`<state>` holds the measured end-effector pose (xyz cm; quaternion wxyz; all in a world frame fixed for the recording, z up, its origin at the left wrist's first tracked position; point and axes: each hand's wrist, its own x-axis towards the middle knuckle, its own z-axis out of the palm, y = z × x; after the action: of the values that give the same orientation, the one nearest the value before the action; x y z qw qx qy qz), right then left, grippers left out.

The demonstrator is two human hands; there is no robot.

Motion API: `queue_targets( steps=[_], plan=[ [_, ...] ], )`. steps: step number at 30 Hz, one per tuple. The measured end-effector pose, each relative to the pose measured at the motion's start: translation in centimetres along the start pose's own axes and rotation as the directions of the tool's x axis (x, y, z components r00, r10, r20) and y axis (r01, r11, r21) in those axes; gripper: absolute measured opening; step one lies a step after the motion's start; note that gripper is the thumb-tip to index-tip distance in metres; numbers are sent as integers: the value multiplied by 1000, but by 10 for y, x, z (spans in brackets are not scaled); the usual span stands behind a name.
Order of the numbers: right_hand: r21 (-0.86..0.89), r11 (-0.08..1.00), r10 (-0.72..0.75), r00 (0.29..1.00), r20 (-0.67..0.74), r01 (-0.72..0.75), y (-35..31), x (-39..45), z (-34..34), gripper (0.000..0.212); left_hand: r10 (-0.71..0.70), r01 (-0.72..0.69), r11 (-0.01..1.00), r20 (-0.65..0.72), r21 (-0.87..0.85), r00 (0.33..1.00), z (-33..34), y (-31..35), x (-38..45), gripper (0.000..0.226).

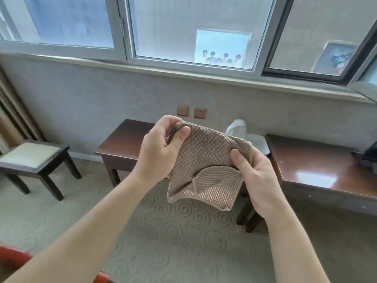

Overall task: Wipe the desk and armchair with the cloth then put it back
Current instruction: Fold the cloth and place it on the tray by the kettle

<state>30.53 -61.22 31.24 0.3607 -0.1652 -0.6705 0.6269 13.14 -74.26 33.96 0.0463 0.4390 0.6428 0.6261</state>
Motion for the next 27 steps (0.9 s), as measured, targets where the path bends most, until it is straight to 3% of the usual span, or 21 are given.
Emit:
queue_targets(
  steps=[3, 8, 12, 14, 17, 20, 23, 27],
  plan=[
    [3, 1000, -6, 997, -80, 6, -4, 10, -35, 25, 3, -3, 1000, -50, 15, 999, 37, -11, 13, 17],
    [-107, 994, -59, 973, -221, 36, 3, 41, -84, 23, -15, 15, 1000, 26, -7, 1000, 98, -37, 46, 21],
    [-64, 998, -22, 991, -130, 14, 17, 77, -130, 29, -13, 25, 981, 64, -192, 998, 145, -67, 82, 20],
    [-195, 980, 26, 997, -72, -39, 29, 100, -155, 18, 13, 1, 970, 56, -242, 998, 170, -83, 105, 17],
    [-382, 918, 73, 992, -104, -108, 47, 135, -187, 34, 19, 8, 969, 108, -246, 994, 211, -105, 143, 9],
    [-184, 980, 23, 969, -245, -70, 63, 163, -214, 21, -12, 67, 953, 184, -294, 983, 253, -122, 182, 7],
    [-56, 995, 59, 941, -333, -82, 75, 190, -250, 17, 10, 61, 963, 258, -264, 966, 299, -132, 211, 23],
    [-170, 977, 73, 947, -314, -131, 86, 212, -312, 35, -41, 132, 957, 332, -257, 942, 362, -139, 236, 34]
  ],
)
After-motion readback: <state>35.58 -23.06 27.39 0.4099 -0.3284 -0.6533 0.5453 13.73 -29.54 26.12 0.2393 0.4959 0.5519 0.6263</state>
